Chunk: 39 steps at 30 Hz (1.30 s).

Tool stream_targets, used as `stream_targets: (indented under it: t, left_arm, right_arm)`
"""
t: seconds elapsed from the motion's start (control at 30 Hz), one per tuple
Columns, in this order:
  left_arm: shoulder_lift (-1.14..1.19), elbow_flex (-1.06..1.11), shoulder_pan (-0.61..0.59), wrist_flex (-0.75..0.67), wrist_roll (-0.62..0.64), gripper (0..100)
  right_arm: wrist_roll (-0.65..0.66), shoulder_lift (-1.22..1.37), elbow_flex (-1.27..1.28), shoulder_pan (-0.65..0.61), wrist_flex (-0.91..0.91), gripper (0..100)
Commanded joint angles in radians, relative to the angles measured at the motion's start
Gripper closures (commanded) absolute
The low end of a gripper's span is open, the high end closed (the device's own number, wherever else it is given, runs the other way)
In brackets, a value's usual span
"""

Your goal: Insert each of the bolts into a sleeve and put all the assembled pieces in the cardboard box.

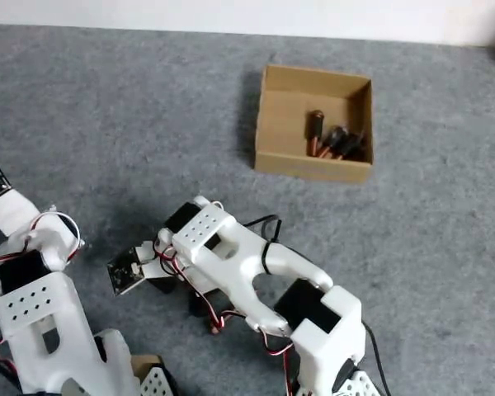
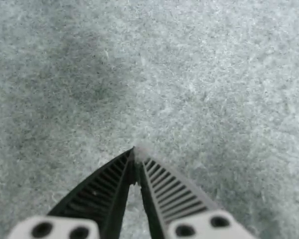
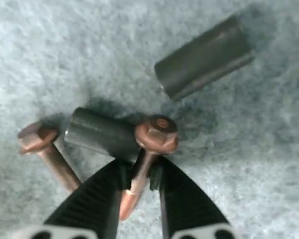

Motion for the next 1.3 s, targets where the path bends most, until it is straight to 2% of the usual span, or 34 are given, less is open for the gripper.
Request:
stream_targets:
  t: [0.0, 0.17, 0.23, 0.33, 0.4, 0.57, 0.77, 1.0, 1.27]
  left_arm:
    - [0.002, -0.030, -0.002, -0.006, 0.000, 99]
    - [-0.005, 0.012, 0.013, -0.072, 0.002, 99]
    - [-0.005, 0.012, 0.016, -0.074, 0.002, 99]
    - [-0.005, 0.012, 0.016, -0.074, 0.002, 99]
    - [-0.005, 0.012, 0.016, -0.074, 0.002, 99]
    - [-0.005, 0.013, 0.016, -0.074, 0.002, 99]
    - [-0.005, 0.013, 0.016, -0.074, 0.002, 99]
    - [-0.005, 0.013, 0.016, -0.074, 0.002, 99]
    - [-0.004, 0.013, 0.016, -0.074, 0.002, 99]
  right_arm:
    - [-0.106, -0.018, -0.008, 0.013, 0.022, 99.1]
    - [-0.284, -0.021, -0.033, 0.013, 0.018, 99.1]
    - [-0.448, -0.018, -0.096, 0.016, 0.021, 99.1]
    - [-0.769, -0.019, -0.185, 0.025, 0.028, 99.1]
    - [-0.878, -0.019, -0.232, 0.039, 0.045, 99.1]
    - [-0.945, -0.021, -0.314, 0.093, 0.064, 99.3]
    - [-1.249, -0.018, -0.318, 0.097, 0.159, 99.3]
    - [-1.545, -0.015, -0.315, 0.070, 0.275, 99.3]
    - [-1.568, -0.012, -0.315, 0.093, 0.237, 99.3]
